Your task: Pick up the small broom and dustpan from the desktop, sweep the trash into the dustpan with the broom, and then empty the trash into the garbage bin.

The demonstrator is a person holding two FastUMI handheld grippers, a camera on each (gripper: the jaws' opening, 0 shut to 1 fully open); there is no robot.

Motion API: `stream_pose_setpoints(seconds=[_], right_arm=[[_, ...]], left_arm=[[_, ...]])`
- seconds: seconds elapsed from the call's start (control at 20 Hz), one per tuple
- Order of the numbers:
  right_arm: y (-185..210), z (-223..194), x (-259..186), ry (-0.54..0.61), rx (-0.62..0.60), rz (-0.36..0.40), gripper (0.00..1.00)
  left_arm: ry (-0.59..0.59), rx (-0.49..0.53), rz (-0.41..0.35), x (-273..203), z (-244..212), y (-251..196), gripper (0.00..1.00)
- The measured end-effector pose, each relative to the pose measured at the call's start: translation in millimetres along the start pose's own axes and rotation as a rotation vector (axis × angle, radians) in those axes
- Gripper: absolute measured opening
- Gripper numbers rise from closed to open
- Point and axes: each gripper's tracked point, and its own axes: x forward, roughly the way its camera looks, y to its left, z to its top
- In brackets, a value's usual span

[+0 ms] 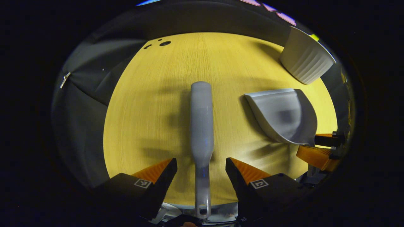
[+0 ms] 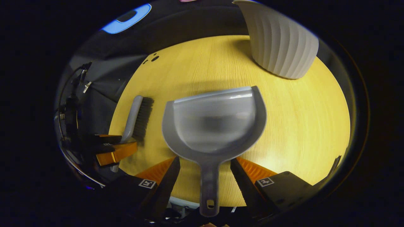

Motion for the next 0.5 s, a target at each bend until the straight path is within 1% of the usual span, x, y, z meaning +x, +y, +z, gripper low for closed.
stream_pose_setpoints(seconds=[0.15,0.3,0.45,0.5], right_arm=[[-1.6,19.2,-36.5,-0.106,-0.025,0.004,0.99],[-1.8,42.7,-78.9,-0.229,-0.073,0.016,0.99],[2.6,68.1,-116.9,-0.375,-0.129,0.029,0.99],[2.7,74.9,-131.8,-0.425,-0.145,0.031,0.99]], left_arm=[[-0.098,-0.028,0.0,-36.1,7.3,-7.6,0.97],[-0.242,-0.057,0.02,-82.6,18.4,-15.2,0.97],[-0.381,-0.092,0.008,-127.2,23.4,-32.9,0.97],[-0.436,-0.109,0.024,-142.6,24.4,-33.7,0.97]])
